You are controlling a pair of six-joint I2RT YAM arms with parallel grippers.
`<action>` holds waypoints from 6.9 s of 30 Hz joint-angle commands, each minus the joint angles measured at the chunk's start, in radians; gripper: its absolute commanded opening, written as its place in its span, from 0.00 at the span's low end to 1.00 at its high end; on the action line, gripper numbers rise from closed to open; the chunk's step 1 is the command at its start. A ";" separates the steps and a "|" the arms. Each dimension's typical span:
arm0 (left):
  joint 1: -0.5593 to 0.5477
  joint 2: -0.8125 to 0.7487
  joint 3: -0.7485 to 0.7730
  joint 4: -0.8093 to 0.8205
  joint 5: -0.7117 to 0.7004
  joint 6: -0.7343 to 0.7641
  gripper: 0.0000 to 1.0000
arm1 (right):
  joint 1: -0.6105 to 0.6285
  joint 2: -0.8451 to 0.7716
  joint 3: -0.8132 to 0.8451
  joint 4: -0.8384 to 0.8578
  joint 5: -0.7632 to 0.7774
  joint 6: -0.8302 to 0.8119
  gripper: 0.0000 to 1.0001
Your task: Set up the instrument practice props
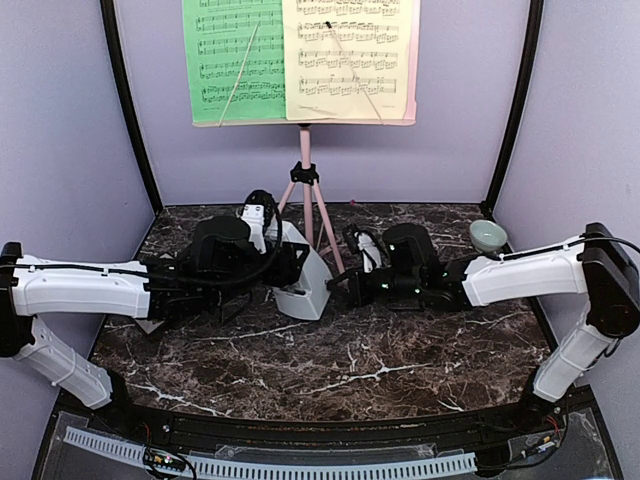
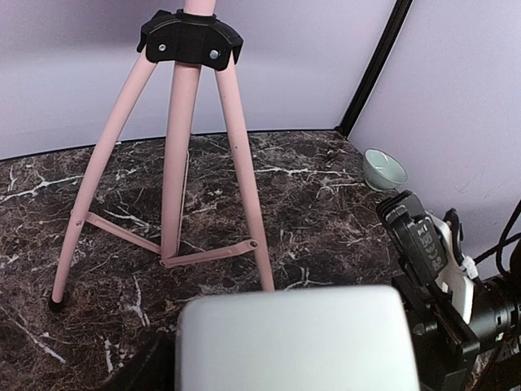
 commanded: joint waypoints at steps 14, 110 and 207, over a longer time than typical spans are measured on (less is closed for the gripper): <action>-0.001 -0.097 -0.083 0.295 0.200 0.298 0.00 | -0.162 0.073 -0.047 0.423 -0.316 0.534 0.00; 0.048 0.005 -0.130 0.176 0.553 0.356 0.45 | -0.115 0.033 0.196 -0.572 -0.292 -0.109 0.95; 0.346 0.222 0.041 -0.329 0.725 0.103 0.37 | -0.106 -0.069 -0.064 -0.428 -0.180 -0.049 0.42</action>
